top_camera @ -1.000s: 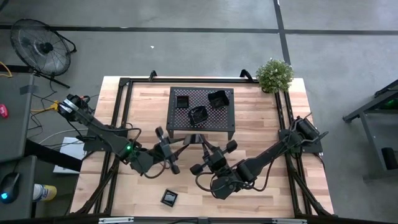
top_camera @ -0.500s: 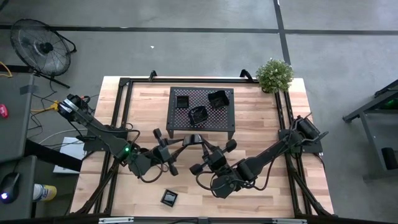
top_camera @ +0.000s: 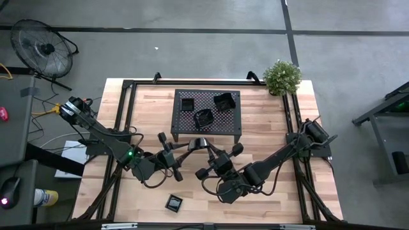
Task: Pick & Place Mini shaped plates
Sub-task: Stack the black distorted plate on top of the black distorted plates on the shelf
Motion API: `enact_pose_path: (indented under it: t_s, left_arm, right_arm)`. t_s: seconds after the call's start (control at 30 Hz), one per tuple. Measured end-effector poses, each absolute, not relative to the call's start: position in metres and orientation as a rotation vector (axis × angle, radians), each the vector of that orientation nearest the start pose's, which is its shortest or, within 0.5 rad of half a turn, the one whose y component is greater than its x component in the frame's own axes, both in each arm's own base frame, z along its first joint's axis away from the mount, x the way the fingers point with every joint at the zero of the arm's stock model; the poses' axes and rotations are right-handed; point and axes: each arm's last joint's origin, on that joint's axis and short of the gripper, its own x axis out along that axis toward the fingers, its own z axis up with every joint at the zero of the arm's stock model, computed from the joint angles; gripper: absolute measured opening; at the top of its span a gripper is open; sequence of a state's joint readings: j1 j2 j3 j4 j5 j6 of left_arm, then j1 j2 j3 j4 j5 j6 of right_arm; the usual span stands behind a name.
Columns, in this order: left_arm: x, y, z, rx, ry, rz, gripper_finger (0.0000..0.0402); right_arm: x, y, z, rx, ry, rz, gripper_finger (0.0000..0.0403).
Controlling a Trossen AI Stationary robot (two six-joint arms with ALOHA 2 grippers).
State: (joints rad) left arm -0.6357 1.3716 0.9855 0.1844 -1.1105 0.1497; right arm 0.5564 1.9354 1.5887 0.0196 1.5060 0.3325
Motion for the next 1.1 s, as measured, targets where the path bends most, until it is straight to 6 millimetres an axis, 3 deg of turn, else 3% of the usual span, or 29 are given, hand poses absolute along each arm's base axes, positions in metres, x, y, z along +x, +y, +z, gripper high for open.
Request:
enact_pose_path:
  t_s: [0.43, 0.8, 1.1]
  left_arm:
    - [0.252, -0.153, 0.314, 0.299, 0.157, 0.515, 0.0249]
    - [0.248, -0.155, 0.315, 0.373, 0.174, 0.524, 0.0257]
    - [0.216, -0.171, 0.329, 0.421, 0.161, 0.539, 0.0257]
  right_arm:
    - [0.383, 0.204, 0.299, 0.026, 0.033, -0.898, 0.0]
    - [0.384, 0.2, 0.299, 0.009, 0.031, -0.936, 0.0]
    - [0.379, 0.184, 0.316, -0.027, 0.045, -0.973, 0.0]
